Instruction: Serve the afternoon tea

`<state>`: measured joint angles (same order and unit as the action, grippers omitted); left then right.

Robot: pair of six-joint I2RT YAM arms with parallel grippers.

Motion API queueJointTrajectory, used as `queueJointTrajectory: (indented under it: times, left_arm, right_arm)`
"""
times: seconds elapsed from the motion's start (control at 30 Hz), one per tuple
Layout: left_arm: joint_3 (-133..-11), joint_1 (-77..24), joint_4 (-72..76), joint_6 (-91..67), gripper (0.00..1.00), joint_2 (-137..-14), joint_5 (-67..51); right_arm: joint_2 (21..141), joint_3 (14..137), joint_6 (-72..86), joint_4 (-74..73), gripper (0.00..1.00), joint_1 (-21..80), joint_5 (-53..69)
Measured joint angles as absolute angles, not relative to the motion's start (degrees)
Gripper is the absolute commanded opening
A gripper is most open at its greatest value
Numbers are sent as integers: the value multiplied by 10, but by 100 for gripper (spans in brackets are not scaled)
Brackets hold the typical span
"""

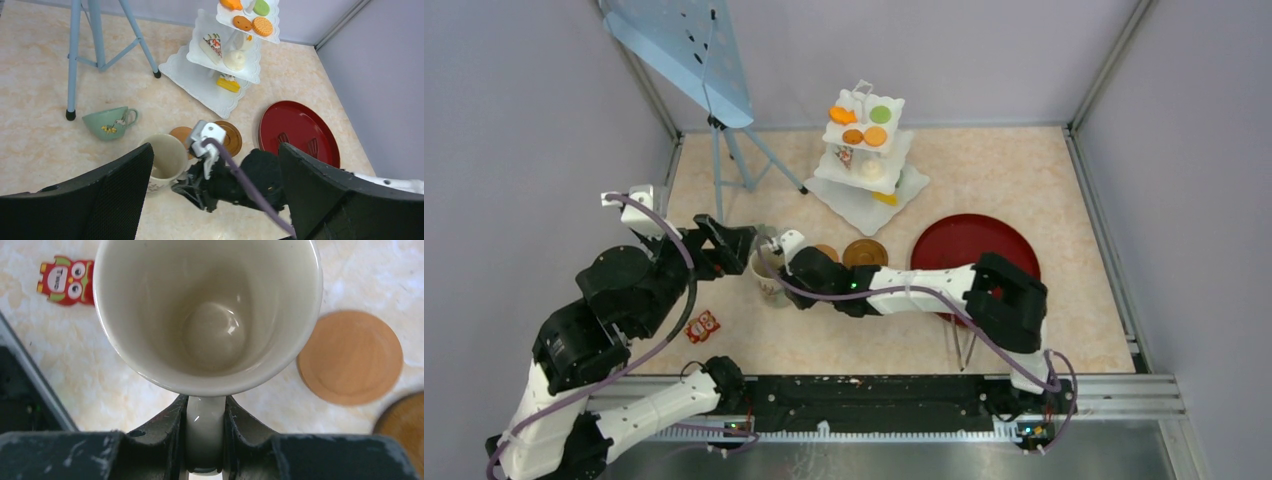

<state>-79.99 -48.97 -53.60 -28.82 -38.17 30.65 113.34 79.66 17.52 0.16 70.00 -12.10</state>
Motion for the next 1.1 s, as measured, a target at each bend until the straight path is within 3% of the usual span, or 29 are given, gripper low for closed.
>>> queueJointTrajectory:
  times: [0.23,0.47,0.8,1.1]
  left_arm:
    - [-790,-489,-532,-288,99,-375,313]
    - [-765,-489,-516,-288,99,-383,311]
    - [-708,-489,-475,-293,99,-425,284]
    - [-686,-489,-458,-302,99,-437,279]
  right_arm:
    - [989,662,176,9,0,653,-51]
    - [868,610,175,-15,0,604,-62]
    - [837,599,145,-79,0,558,-193]
    - [837,550,127,-69,0,548,-217]
